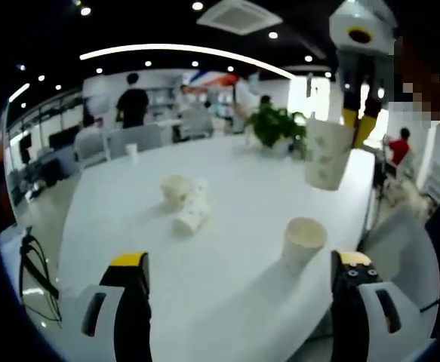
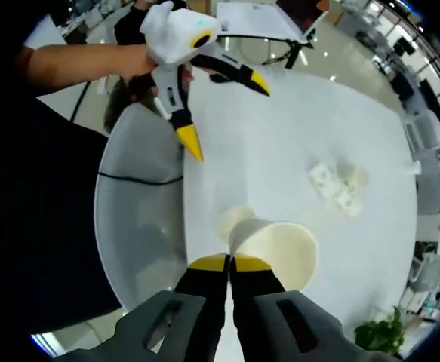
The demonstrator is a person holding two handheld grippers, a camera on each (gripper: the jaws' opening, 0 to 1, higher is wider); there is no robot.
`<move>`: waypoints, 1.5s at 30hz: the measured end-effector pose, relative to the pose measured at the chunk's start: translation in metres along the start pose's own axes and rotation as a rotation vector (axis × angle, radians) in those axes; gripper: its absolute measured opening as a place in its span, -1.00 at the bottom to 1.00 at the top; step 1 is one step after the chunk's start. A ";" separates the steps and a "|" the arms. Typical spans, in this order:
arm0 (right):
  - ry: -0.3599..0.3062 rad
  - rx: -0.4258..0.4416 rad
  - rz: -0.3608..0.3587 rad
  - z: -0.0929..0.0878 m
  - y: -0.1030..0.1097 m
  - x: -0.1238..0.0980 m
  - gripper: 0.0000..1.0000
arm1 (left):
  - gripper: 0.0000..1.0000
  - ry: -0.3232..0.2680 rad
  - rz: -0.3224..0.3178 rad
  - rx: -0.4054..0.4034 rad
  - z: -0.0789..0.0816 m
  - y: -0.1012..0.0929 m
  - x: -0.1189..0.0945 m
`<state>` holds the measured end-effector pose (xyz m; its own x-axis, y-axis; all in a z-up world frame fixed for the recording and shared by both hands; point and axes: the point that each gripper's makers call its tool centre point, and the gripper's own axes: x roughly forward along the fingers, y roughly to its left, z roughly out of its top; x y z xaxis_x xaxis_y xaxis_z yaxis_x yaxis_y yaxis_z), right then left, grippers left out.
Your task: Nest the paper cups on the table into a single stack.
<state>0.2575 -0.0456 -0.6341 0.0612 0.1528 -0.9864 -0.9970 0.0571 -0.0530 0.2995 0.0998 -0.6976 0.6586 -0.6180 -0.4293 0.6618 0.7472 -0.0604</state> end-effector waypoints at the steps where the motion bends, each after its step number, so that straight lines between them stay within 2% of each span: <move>1: -0.001 0.001 0.000 0.000 0.000 0.001 -1.00 | 0.96 0.000 -0.001 0.001 0.000 0.000 0.001; 25: 0.011 0.022 0.030 -0.002 0.001 0.038 -1.00 | 0.96 -0.015 0.015 -0.023 0.001 0.006 -0.003; 45: -0.001 0.085 0.069 -0.009 0.006 0.074 -1.00 | 0.92 -0.016 0.022 -0.042 -0.005 0.006 -0.004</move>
<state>0.2560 -0.0425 -0.7087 -0.0075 0.1605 -0.9870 -0.9911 0.1302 0.0287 0.2988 0.1075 -0.7005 0.6784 -0.6052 -0.4165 0.6321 0.7698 -0.0888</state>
